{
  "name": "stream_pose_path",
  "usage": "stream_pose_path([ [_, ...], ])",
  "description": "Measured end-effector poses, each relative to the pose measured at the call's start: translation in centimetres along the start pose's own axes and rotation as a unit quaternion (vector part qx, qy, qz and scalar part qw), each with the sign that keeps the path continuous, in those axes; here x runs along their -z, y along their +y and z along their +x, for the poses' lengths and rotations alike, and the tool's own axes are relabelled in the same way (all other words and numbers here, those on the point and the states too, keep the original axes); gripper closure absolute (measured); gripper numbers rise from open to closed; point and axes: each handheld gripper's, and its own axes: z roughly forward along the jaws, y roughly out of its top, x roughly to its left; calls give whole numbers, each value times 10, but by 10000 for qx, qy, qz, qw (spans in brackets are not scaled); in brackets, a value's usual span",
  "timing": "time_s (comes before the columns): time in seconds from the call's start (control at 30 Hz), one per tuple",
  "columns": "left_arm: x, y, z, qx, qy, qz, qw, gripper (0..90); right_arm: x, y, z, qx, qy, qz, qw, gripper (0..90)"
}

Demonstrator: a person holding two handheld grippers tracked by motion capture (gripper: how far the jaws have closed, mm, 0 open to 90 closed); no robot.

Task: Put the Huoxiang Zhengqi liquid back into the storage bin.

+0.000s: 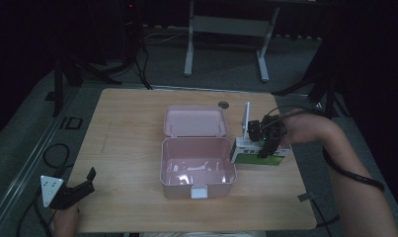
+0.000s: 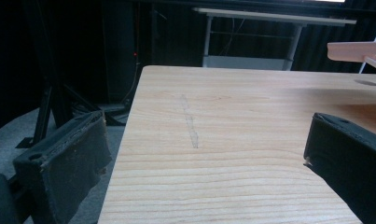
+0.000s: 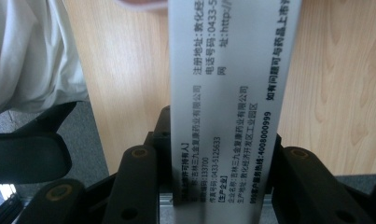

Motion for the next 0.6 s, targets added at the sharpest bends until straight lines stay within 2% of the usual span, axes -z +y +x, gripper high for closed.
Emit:
stream_pose_path([
  [0.3,0,0,0,5,-12,-12,10000,2,6,26,1,143,16,1,9999,634],
  [0.47,0,0,0,12,-19,-11,10000,2,7,50,3,294,60,33,9995,634],
  [0.5,0,0,0,23,-18,-21,10000,2,8,60,4,315,63,19,9995,634],
  [0.6,0,0,0,30,-20,-25,10000,2,9,68,4,384,48,6,9993,634],
])
